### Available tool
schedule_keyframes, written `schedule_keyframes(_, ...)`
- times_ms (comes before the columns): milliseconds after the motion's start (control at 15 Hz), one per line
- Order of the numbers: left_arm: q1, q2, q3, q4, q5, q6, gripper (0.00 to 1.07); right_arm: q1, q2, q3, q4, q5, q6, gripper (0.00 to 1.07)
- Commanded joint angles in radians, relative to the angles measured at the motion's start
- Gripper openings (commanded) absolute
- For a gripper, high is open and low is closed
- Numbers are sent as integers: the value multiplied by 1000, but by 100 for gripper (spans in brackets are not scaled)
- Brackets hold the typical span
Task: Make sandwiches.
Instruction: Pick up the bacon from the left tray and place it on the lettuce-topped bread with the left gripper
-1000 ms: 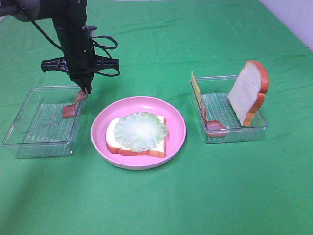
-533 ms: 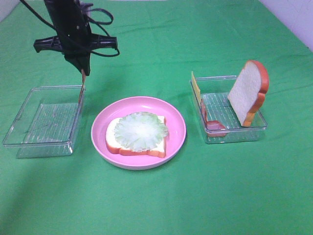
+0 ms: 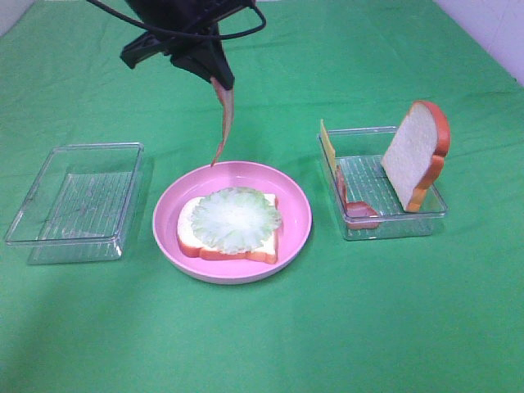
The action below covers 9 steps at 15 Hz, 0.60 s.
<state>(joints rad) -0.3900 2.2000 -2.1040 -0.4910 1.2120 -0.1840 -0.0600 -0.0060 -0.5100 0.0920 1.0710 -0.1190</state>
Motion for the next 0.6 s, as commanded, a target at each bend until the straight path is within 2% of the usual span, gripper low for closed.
schedule_keyframes(67, -60, 35, 2, -69, 49, 21, 0, -4, -14, 4, -4, -11, -12, 77)
schedule_keyframes(200, -120, 79, 2, -65, 34, 21, 0, -4, -14, 4, -4, -11, -12, 77)
schedule_keyframes(333, -132, 100, 2, -43, 33, 19, 0, -4, -14, 4, -4, -11, -12, 77)
schedule_keyframes(600, -132, 118, 2, 118, 37, -56, 0, -4, -14, 4, -4, -11, -12, 77)
